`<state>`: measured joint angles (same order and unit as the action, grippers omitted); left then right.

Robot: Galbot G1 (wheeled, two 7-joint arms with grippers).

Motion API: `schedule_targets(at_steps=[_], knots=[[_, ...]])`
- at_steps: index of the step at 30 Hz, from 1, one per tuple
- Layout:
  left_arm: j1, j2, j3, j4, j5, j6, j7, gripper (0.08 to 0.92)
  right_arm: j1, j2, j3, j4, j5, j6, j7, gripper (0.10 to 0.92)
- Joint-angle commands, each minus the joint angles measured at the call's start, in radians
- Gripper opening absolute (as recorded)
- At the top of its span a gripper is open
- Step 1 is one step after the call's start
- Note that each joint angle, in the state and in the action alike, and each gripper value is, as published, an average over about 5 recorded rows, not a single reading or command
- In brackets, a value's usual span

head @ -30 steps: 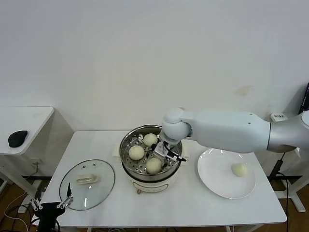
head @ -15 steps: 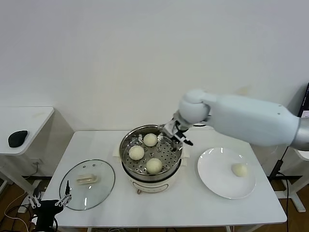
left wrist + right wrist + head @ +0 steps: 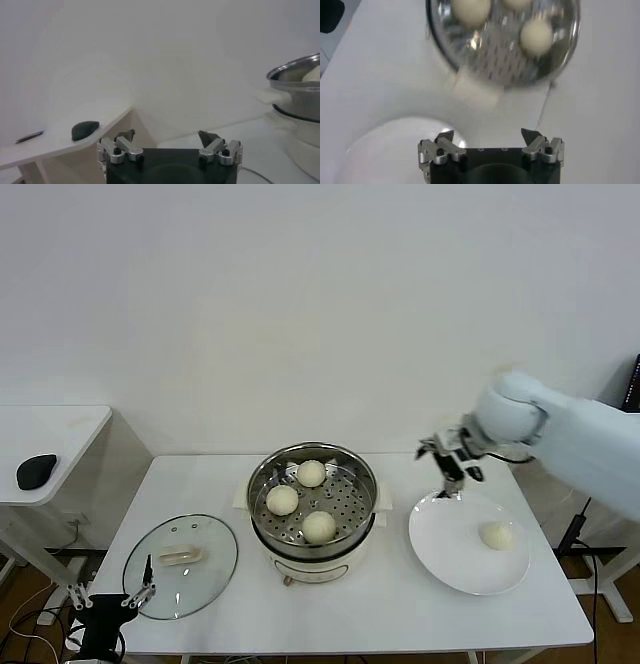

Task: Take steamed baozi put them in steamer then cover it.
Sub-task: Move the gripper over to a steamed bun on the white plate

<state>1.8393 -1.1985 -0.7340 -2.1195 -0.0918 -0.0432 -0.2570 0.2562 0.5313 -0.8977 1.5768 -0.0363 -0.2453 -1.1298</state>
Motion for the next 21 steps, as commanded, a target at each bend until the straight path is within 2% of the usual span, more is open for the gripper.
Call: schedule_targets(at_steps=[1,8,21], knots=[[0.004,0.007,0.005,0.013,0.003,-0.001,-0.001,0.823,-0.521,-0.172,0.462,-0.052,-0.168,0.086,-0.049,0.823],[0.009,0.004,0.003,0.021,0.006,-0.003,-0.002,0.823,-0.708,-0.117,0.628,-0.15,-0.267,0.135,-0.035,0.823],[0.021,-0.008,-0.01,0.029,0.013,-0.004,-0.002,0.823,-0.678,0.033,0.607,-0.318,-0.377,0.16,0.017,0.823]])
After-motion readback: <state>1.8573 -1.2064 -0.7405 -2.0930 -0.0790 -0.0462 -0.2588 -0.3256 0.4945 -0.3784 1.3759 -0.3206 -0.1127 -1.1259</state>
